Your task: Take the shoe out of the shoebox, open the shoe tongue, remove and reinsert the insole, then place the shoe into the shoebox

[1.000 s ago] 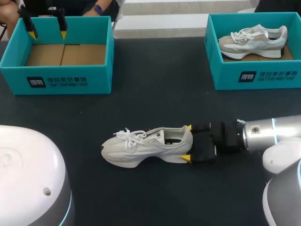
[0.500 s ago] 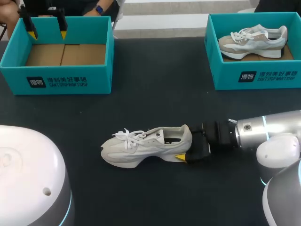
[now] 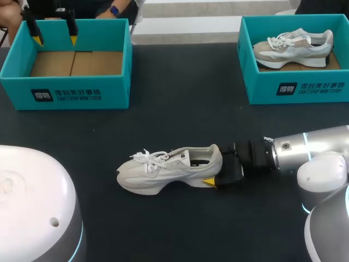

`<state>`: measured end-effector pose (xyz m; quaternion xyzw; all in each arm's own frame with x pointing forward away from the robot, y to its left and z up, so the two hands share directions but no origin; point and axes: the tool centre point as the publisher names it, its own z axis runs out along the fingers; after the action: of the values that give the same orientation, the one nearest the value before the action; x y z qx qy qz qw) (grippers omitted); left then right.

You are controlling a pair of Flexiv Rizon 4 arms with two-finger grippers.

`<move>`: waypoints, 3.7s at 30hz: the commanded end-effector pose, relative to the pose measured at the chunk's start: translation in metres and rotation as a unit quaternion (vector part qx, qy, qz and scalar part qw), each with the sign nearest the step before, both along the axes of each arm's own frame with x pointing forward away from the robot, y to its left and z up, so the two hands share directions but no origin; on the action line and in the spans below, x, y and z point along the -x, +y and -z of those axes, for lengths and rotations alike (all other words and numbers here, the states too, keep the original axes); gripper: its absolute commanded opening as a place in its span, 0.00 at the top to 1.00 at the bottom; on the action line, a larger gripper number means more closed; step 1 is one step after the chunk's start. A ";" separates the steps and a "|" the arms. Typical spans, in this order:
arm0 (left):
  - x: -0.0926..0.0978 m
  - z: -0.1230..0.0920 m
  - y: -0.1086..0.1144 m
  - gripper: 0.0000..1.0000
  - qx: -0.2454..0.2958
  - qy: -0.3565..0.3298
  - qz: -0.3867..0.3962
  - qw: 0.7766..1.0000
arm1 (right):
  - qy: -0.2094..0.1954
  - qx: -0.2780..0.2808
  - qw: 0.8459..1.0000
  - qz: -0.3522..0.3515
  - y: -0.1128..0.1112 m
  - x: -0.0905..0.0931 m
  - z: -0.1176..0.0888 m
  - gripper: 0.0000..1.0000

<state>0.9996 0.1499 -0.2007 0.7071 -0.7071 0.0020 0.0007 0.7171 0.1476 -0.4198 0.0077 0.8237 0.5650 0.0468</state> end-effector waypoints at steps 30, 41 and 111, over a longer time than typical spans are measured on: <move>0.145 0.007 -0.168 0.00 -0.001 0.024 -0.028 0.999 | 0.000 0.002 1.000 0.001 0.006 -0.004 0.007 1.00; 0.196 0.003 -0.217 0.00 -0.003 0.028 -0.052 0.998 | 0.000 0.002 1.000 0.001 0.006 -0.004 0.007 1.00; 0.304 0.147 -0.357 0.00 -0.122 0.030 -0.049 0.991 | 0.000 0.002 1.000 0.001 0.006 -0.004 0.007 1.00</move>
<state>0.6959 -0.1988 -0.3405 0.7347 -0.6704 -0.0907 -0.0506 0.7172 0.1477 -0.4198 0.0078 0.8239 0.5648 0.0468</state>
